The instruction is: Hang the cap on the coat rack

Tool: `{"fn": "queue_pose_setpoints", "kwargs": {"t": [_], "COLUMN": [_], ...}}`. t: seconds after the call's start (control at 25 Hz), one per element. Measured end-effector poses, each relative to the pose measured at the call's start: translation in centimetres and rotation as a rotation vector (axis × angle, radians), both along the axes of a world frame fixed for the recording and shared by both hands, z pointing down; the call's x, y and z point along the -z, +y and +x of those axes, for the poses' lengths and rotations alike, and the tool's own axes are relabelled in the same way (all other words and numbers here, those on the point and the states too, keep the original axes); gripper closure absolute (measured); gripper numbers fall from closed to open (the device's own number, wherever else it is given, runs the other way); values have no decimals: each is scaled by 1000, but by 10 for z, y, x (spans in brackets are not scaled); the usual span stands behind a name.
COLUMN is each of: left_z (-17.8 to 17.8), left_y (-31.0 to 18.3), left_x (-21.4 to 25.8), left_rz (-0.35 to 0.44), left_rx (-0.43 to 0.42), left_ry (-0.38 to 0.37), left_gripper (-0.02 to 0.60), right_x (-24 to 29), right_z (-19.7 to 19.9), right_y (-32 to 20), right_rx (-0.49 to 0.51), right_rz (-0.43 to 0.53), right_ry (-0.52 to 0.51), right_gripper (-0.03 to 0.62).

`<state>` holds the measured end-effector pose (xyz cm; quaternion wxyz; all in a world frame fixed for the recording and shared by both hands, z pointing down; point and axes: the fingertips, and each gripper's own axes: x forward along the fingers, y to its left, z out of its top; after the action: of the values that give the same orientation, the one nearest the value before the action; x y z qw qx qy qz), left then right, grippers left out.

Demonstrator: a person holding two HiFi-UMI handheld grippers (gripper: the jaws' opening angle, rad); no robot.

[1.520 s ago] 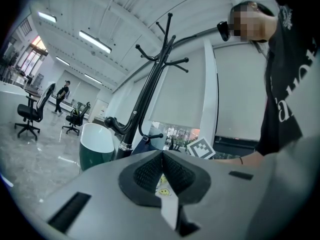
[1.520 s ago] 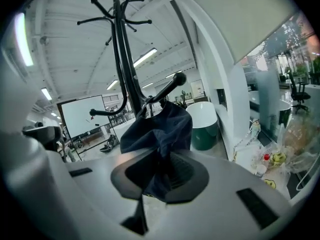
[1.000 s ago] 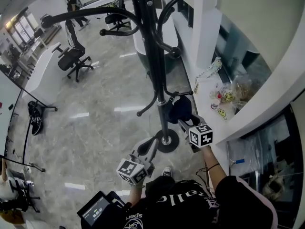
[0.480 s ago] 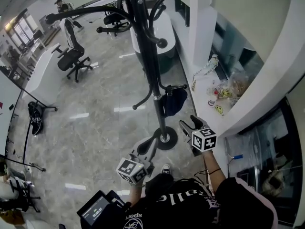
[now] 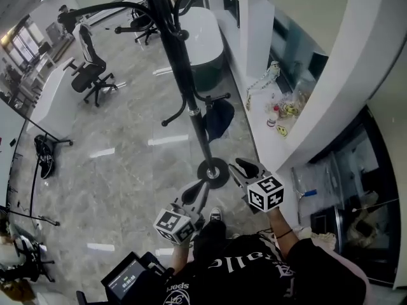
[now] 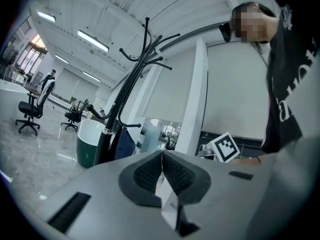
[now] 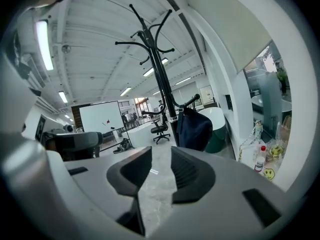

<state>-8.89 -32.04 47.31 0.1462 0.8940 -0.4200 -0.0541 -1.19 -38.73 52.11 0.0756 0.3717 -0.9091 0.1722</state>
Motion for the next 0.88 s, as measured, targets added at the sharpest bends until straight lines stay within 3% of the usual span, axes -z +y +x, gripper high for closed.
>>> {"fn": "queue_pose_setpoints", "kwargs": {"t": [0.12,0.24,0.48,0.88], "left_z": [19,37,59,40], "left_y": [29,61,116,155], "left_x": [-4,-12,-26,-11], "left_rz": [-17,-38,-78,-28], "left_rx": [-8,-15,-27,40], "left_ry": [6,8,-10,-26], "left_gripper": [577,577,577,577], "right_x": [8,9,-1,2], "right_z": [9,18,33,25], "right_y": [33,65,115,165], "right_rx": [7,16,23,44], "right_rz": [9,2,-30,-52], "right_ry": [-32,-41,-47,-86], "right_gripper": [534,557,576,577]}}
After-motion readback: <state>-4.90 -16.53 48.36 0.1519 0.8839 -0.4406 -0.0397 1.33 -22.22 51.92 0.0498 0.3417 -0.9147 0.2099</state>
